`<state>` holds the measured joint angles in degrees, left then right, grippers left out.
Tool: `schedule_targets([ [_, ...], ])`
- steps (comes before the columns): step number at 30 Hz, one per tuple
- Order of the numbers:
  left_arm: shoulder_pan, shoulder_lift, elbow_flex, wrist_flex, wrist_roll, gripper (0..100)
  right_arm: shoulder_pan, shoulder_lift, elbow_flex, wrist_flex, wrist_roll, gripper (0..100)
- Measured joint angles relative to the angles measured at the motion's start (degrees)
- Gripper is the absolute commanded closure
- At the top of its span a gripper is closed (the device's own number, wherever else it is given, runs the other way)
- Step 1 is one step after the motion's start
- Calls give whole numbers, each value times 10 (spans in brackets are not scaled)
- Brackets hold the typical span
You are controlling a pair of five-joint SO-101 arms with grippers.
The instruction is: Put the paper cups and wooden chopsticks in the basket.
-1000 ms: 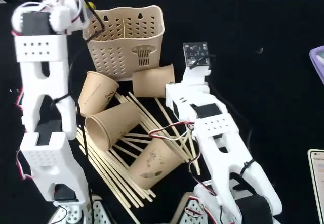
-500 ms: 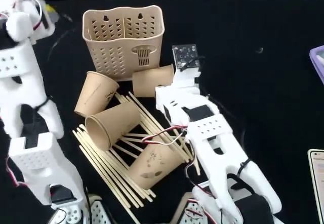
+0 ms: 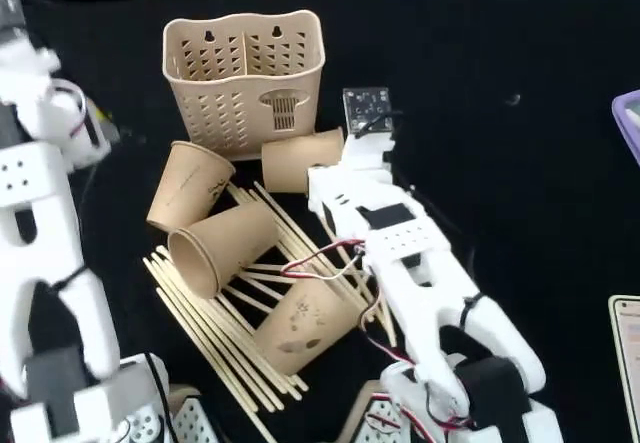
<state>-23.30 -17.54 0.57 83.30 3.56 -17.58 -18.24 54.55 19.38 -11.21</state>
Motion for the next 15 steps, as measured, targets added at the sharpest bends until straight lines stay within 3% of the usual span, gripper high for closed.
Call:
schedule_targets([
  [4,-18,-67,216,-127,0,777,0,7,-18,6,0,678],
  [10,-25,-160,445,-280,19,777,0,7,-19,11,0,970],
  [15,-25,-215,598,-409,129,777,0,7,-19,11,30,988],
])
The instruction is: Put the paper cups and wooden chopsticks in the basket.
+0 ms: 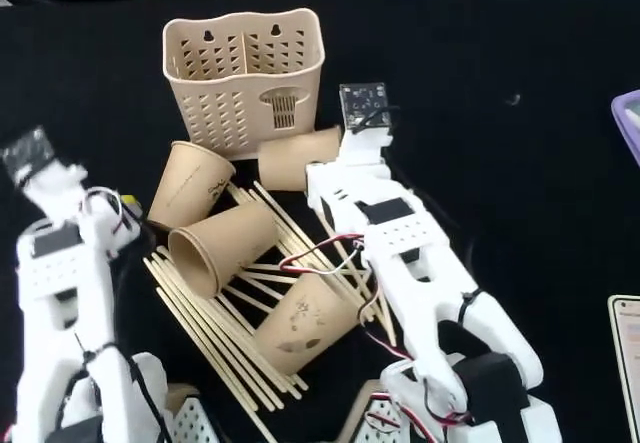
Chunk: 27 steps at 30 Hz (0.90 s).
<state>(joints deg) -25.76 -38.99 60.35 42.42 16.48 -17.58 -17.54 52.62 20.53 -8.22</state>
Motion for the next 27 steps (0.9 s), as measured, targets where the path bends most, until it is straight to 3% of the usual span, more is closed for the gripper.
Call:
schedule_targets([
  [7,-1,-50,137,-150,44,777,1,-87,30,25,37,988],
  [11,-1,-68,152,-167,46,777,3,-191,37,98,50,988],
  [16,0,-69,152,-168,46,777,3,-321,27,212,126,988],
  [21,0,-69,152,-168,46,777,18,-397,-75,303,168,988],
  [27,0,-71,161,-170,46,777,21,-349,-282,327,177,988],
])
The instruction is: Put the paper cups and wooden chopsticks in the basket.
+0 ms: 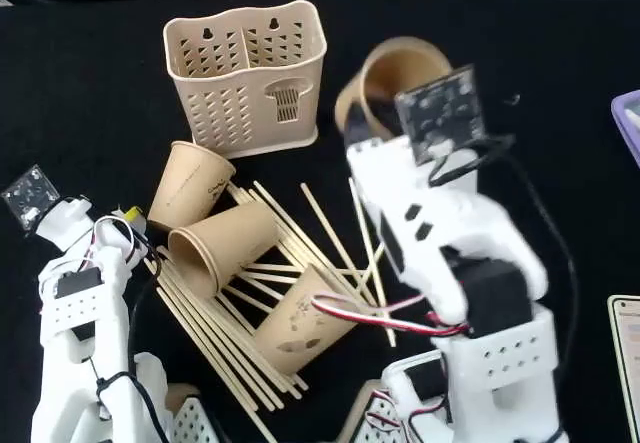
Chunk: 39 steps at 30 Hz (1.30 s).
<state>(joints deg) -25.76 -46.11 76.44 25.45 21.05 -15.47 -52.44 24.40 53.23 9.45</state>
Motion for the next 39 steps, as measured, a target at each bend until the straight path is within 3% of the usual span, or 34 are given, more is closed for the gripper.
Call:
schedule_targets([
  [4,0,-2,0,0,0,777,0,130,-175,19,10,988],
  [14,0,-2,0,0,0,777,-35,556,-620,155,131,988],
  [24,0,-2,0,0,0,777,-46,789,-960,256,140,988],
  [28,0,-2,0,0,0,777,-76,827,-1036,287,141,988],
  [39,0,-2,0,0,0,777,-87,909,-1048,291,141,987],
])
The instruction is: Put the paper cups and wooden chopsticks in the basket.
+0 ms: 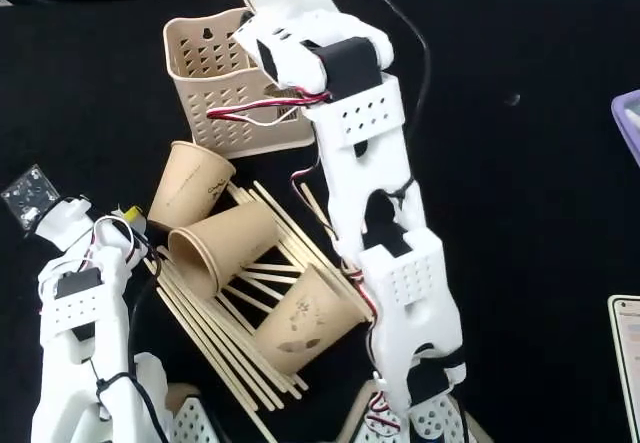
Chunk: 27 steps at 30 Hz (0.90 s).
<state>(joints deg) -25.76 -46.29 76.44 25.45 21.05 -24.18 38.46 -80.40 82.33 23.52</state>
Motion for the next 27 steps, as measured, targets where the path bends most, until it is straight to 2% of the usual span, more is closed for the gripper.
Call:
schedule_targets([
  [3,0,0,0,0,0,777,0,0,0,8,0,952],
  [6,0,0,0,0,0,777,0,0,0,28,0,794],
  [8,0,0,0,0,0,777,0,0,0,44,0,740],
  [17,0,0,0,0,0,777,0,0,-45,53,0,847],
  [20,0,0,0,0,0,777,7,3,-44,53,-6,811],
  [23,0,0,0,0,0,777,33,20,-24,53,-47,738],
  [27,0,0,0,0,0,777,45,32,-16,59,-102,762],
])
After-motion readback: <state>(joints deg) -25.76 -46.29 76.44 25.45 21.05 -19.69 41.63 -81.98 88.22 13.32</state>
